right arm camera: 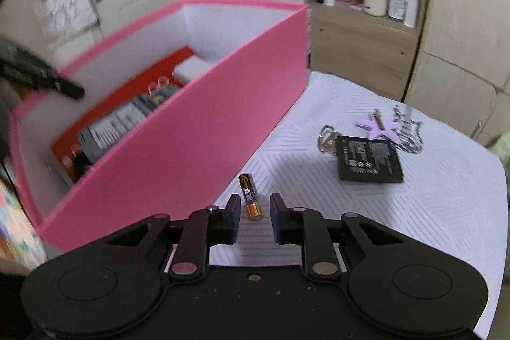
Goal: Organize rigid objects
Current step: 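Grasp the orange-tipped AA battery on the bed with the right tool, then carry the battery into the box and release it onto the grey phone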
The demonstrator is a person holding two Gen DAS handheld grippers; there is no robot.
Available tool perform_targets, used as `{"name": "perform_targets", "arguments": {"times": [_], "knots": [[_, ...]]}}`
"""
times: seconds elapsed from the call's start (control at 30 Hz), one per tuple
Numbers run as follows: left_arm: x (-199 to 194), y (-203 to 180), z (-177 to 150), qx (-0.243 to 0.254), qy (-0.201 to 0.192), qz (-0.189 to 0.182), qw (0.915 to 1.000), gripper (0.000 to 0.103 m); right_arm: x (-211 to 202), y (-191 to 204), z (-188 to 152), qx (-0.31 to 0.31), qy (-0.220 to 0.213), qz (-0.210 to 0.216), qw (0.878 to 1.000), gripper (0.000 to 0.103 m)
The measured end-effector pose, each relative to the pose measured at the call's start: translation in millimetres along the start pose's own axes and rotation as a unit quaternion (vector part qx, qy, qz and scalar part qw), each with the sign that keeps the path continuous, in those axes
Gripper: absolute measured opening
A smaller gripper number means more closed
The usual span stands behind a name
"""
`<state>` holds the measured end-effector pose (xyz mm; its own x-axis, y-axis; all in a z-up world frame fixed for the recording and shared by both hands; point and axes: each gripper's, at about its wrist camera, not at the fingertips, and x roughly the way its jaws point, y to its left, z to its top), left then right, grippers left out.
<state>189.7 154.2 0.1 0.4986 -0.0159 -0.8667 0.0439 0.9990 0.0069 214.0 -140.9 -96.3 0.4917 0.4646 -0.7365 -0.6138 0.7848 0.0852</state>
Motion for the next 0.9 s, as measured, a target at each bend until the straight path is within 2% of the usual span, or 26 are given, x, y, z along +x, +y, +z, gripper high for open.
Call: {"name": "perform_targets", "arguments": {"times": [0.1, 0.2, 0.27, 0.3, 0.33, 0.4, 0.53, 0.73, 0.9], "knots": [[0, 0, 0, -0.003, 0.001, -0.002, 1.0000, 0.013, 17, -3, 3, 0.008, 0.009, -0.003, 1.000, 0.037], [1, 1, 0, -0.004, 0.001, -0.003, 1.0000, 0.013, 24, -7, 6, 0.011, 0.002, 0.002, 1.000, 0.037], [1, 1, 0, -0.004, 0.002, -0.004, 1.0000, 0.013, 23, -2, 4, -0.007, 0.002, -0.008, 1.000, 0.028], [2, 1, 0, -0.005, 0.002, -0.005, 1.0000, 0.013, 23, 4, 2, -0.029, 0.000, -0.023, 0.999, 0.013], [2, 1, 0, -0.005, 0.002, -0.006, 1.0000, 0.013, 21, 9, 0, -0.045, -0.002, -0.031, 0.999, 0.010], [2, 3, 0, -0.008, 0.002, -0.007, 0.9999, 0.013, 17, 16, -3, -0.048, -0.001, -0.053, 0.997, 0.010], [1, 5, -1, -0.015, 0.001, -0.012, 0.9998, 0.013, 9, 6, -7, 0.006, -0.005, -0.056, 0.998, 0.010], [1, 6, -1, -0.015, 0.001, -0.012, 0.9998, 0.013, -27, -5, 1, 0.069, -0.046, -0.039, 0.996, 0.010], [1, 7, -2, -0.017, -0.003, -0.013, 0.9998, 0.013, -73, 5, 24, 0.070, -0.111, -0.030, 0.991, 0.010]]}}
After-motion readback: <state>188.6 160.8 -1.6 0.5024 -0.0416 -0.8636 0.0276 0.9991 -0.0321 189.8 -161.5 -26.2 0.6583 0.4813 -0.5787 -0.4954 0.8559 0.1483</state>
